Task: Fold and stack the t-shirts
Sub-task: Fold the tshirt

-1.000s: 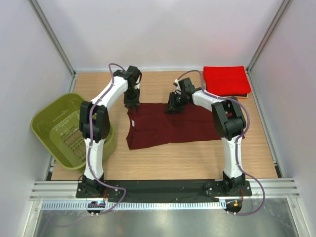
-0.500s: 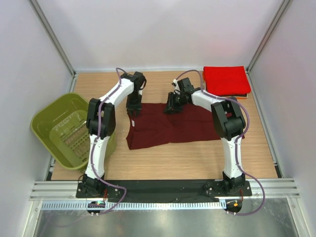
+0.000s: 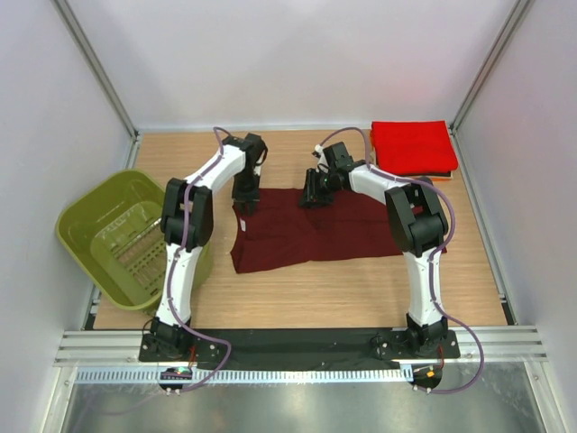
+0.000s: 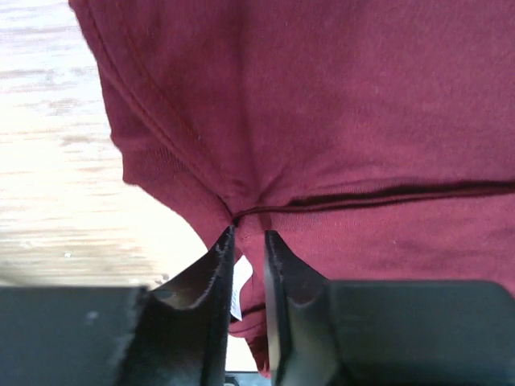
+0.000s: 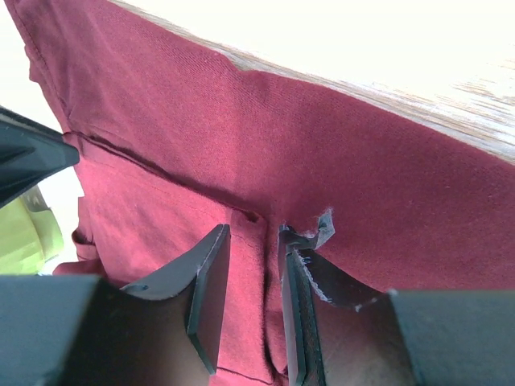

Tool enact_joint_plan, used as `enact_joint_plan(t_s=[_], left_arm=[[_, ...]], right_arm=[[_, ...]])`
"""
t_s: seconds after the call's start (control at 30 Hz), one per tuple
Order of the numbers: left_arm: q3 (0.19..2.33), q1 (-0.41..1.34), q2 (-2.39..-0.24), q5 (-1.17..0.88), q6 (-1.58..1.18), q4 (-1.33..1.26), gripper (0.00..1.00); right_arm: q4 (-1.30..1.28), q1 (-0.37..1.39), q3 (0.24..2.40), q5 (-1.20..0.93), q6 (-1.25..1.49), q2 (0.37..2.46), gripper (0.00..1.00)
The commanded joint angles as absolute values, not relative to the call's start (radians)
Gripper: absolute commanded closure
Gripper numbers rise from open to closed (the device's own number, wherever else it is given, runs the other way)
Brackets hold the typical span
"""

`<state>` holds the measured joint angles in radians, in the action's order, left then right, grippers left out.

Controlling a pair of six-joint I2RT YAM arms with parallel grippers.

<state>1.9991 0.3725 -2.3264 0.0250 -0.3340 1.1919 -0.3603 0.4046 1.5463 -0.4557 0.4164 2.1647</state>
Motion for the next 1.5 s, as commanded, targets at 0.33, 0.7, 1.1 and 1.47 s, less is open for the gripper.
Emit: enact_joint_plan(t_s=[0.33, 0.7, 1.1, 1.47], left_arm=[[2.051, 0.365, -2.312, 0.024, -0.322, 1.183, 1.0], [2.083, 0.367, -2.275, 0.034, -0.333, 1.198, 1.0], [2.102, 0.365, -2.244, 0.066, -0.342, 1.196, 1.0], [2.062, 0.365, -2.28, -0.027, -0.313, 1.212, 0.76]], right_arm=[[-0.327, 0.411, 1.574, -0.448, 0.402, 2.175, 0.69], [-0.285, 0.413, 1.532, -0.456, 0.417, 2.146, 0.99], [-0.238, 0.413, 1.476, -0.402, 0.449, 2.046, 0.99], [-0.235, 0.411, 1.46, -0.406, 0.457, 2.056, 0.99]])
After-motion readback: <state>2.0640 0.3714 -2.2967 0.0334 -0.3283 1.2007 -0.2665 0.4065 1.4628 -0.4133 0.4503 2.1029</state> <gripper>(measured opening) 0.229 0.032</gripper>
